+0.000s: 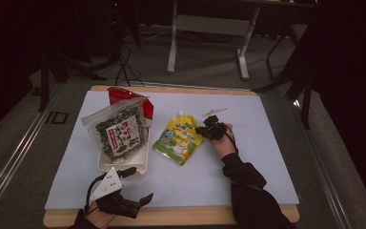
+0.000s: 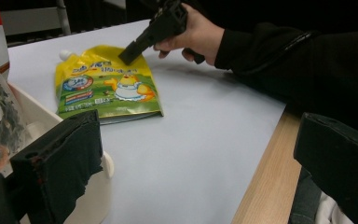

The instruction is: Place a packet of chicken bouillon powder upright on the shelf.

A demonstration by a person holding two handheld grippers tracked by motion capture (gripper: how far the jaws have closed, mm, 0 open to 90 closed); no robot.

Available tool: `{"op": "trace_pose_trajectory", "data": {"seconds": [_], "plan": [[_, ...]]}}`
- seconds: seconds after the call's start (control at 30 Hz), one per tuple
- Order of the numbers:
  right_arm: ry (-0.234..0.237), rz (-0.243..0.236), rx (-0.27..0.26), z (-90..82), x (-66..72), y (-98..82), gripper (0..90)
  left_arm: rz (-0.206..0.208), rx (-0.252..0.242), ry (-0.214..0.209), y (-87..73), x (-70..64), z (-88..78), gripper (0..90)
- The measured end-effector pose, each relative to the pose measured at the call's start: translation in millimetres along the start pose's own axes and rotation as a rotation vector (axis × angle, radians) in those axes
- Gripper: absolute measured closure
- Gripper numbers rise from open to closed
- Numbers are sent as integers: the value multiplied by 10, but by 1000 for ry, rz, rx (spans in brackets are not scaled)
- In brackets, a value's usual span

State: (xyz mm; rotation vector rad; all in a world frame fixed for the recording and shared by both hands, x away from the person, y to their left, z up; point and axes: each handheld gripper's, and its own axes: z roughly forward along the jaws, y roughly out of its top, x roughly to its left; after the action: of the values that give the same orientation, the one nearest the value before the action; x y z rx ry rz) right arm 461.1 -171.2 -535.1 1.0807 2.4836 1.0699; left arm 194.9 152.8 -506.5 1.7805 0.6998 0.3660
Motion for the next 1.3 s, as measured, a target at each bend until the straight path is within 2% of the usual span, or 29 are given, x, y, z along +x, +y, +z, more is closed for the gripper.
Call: {"op": "trace_pose_trajectory", "data": {"seconds": [0.03, 0.2, 0.43, 0.53, 0.7, 0.83, 0.97, 1.03, 1.3], "plan": [[-2, -15, -6, -48, 20, 30, 879, 2, 2, 1, -1, 1, 3, 23], [7, -33, -39, -180, 49, 94, 880, 1, 9, 6, -10, 9, 18, 23], [14, -116, -100, -445, 227, 263, 882, 3, -6, 10, -12, 15, 31, 23], [30, -143, -127, -543, 312, 325, 882, 3, -9, 9, -15, 13, 36, 24], [57, -214, -167, -685, 463, 381, 883, 10, -8, 11, -16, 17, 41, 24], [80, -255, -186, -766, 563, 400, 883, 16, -8, 10, -16, 15, 44, 24], [115, -267, -209, -826, 626, 399, 883, 19, -11, 11, -15, 17, 44, 24], [138, -291, -216, -861, 702, 388, 883, 22, -11, 12, -16, 21, 46, 24], [157, -341, -224, -935, 836, 317, 882, 34, -35, 17, -17, 27, 40, 25]]}}
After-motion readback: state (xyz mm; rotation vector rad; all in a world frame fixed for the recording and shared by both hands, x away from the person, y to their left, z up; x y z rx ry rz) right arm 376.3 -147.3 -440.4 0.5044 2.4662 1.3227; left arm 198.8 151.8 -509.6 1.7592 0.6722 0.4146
